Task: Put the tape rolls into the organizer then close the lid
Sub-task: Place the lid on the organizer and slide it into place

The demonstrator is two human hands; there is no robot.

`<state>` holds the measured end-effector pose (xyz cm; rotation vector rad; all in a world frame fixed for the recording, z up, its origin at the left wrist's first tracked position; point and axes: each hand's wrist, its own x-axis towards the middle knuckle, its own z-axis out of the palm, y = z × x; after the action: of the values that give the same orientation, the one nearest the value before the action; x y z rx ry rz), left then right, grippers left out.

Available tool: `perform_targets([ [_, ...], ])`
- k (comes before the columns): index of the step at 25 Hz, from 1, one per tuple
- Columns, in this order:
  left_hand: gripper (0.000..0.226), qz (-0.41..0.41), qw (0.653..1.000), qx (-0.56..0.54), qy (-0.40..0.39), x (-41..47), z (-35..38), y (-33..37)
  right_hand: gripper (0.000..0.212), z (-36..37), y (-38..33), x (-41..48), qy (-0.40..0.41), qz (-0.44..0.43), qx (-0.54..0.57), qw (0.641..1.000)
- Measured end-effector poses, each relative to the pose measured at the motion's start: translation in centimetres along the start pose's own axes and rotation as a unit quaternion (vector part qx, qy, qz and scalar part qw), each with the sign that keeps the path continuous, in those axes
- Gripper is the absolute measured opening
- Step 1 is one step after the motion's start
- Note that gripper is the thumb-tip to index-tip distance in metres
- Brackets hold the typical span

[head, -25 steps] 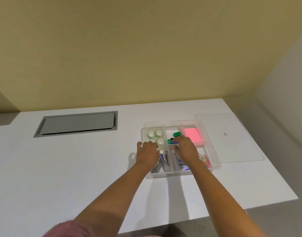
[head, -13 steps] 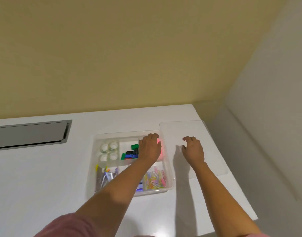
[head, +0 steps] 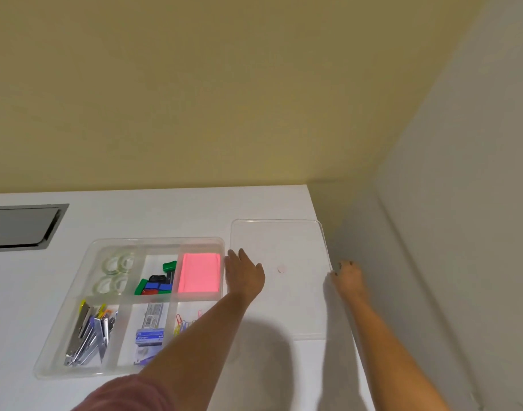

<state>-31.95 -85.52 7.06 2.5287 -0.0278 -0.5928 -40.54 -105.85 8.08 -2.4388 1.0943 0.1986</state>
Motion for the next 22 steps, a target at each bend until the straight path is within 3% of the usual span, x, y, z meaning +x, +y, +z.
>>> perform_targets([
  [3,0.065,-0.073,0.997,0.001,0.005,0.6,0.6,-0.1,0.026,0.7,-0.2,0.8,-0.007,-0.011,0.006,1.000],
  [6,0.061,-0.095,0.995,-0.004,0.004,0.9,0.6,1.4,0.024,0.9,-0.4,1.2,0.003,0.008,0.024,1.000],
  [10,0.061,-0.138,0.977,-0.163,0.016,1.5,-0.9,3.4,0.024,-0.8,-0.2,1.9,0.072,0.048,0.092,0.992],
  [13,0.053,-0.108,0.960,-0.257,0.030,1.3,-2.2,4.7,0.024,-3.3,-0.8,1.9,0.185,0.047,0.199,0.961],
  [17,0.051,-0.075,0.951,-0.300,0.007,-0.5,-3.6,6.7,0.028,-7.6,-3.6,1.0,0.317,0.007,0.276,0.907],
  [20,0.044,-0.039,0.933,-0.355,0.052,-1.5,-5.4,7.2,0.028,-10.4,-6.1,0.1,0.368,-0.056,0.303,0.877],
  [22,0.039,-0.013,0.900,-0.428,0.078,-2.4,-7.5,7.0,0.032,-11.6,-7.3,-0.6,0.380,-0.081,0.299,0.872],
])
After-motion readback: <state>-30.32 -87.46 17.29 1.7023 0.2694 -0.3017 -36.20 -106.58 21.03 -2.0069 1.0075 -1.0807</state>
